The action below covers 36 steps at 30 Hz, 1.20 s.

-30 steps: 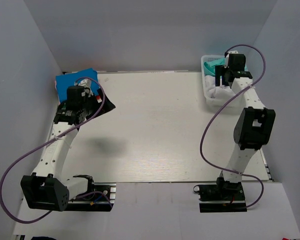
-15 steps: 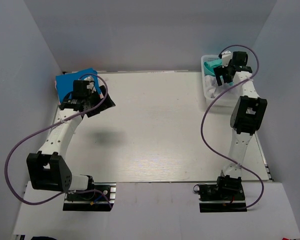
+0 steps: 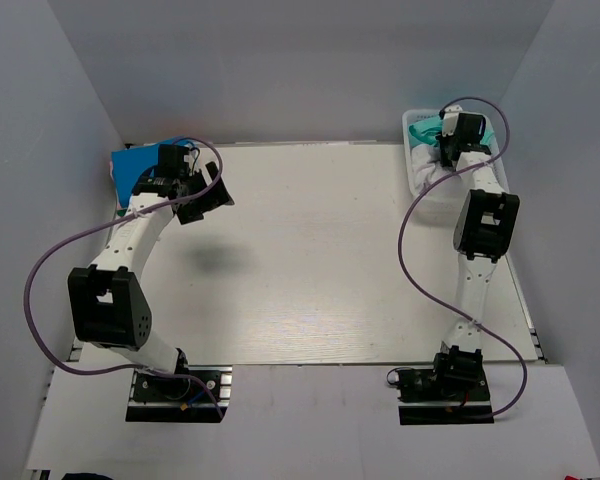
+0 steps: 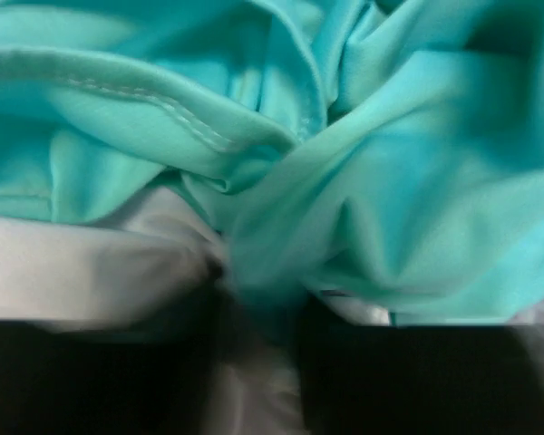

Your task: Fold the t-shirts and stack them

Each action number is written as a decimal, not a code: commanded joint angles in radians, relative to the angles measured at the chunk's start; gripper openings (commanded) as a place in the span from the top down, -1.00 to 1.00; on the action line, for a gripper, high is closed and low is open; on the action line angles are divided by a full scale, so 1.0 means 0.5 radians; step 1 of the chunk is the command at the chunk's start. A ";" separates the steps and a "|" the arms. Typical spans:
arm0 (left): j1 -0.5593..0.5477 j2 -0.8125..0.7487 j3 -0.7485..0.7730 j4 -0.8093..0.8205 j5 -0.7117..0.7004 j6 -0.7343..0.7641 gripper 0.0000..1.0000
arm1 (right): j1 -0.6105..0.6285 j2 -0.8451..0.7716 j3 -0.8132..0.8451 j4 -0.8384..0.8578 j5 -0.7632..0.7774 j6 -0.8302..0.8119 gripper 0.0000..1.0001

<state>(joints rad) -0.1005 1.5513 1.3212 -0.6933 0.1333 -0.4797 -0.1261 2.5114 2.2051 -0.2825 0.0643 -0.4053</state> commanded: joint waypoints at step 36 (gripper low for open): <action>-0.011 -0.715 -0.047 0.252 0.252 0.143 -1.00 | 0.234 -1.854 -0.108 0.408 -1.910 1.672 1.00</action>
<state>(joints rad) -0.1009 1.2652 1.2831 -0.5697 0.2821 -0.4294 -0.0322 1.6318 2.1376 -0.2234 -0.7601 0.3157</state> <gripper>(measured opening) 0.996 0.146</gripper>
